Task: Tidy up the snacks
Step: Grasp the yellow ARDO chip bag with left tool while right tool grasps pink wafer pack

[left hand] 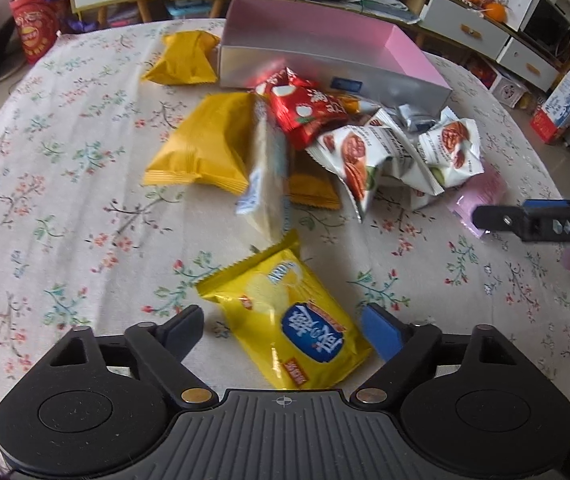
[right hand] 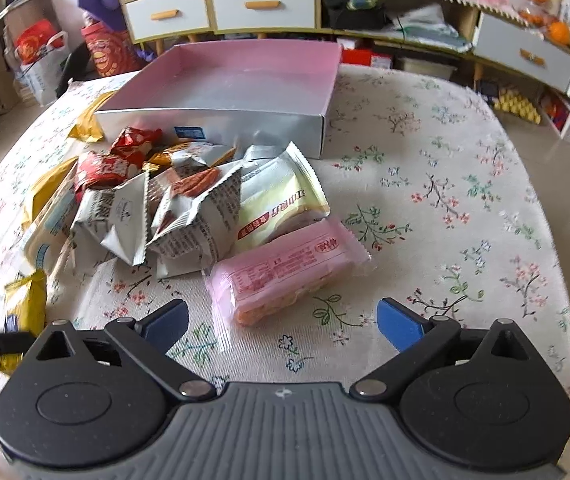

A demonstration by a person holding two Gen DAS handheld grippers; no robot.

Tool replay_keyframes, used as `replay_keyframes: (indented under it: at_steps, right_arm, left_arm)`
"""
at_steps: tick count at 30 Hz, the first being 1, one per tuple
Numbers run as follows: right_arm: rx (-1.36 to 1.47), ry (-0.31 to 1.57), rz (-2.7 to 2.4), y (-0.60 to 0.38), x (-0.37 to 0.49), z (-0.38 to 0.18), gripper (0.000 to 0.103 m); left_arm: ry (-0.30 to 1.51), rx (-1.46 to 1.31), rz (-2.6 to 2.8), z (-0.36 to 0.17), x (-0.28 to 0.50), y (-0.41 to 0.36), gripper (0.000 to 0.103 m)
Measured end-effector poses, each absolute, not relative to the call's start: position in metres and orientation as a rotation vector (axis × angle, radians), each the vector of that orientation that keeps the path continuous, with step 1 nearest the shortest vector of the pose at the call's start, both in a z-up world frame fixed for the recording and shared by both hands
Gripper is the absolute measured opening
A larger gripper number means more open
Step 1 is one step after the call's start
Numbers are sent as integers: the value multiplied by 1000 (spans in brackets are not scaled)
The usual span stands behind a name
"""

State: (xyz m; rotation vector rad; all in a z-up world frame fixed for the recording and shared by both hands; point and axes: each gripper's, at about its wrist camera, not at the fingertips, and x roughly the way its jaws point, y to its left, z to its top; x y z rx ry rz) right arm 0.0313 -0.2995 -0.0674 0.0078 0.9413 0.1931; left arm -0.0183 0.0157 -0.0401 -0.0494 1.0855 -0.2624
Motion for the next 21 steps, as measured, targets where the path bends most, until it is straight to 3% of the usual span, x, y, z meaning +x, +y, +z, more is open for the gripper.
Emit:
replay_keyframes:
  at_steps: [8, 14, 21]
  right_arm:
    - [142, 957, 141, -302, 52, -75, 91]
    - [25, 975, 109, -292, 52, -80, 87]
    - [-31, 1031, 91, -311, 38, -78, 82]
  left_arm:
    - [1056, -5, -251, -42, -16, 7, 66]
    - [1034, 52, -256, -42, -19, 6, 54]
    - [1035, 67, -248, -42, -17, 9, 53]
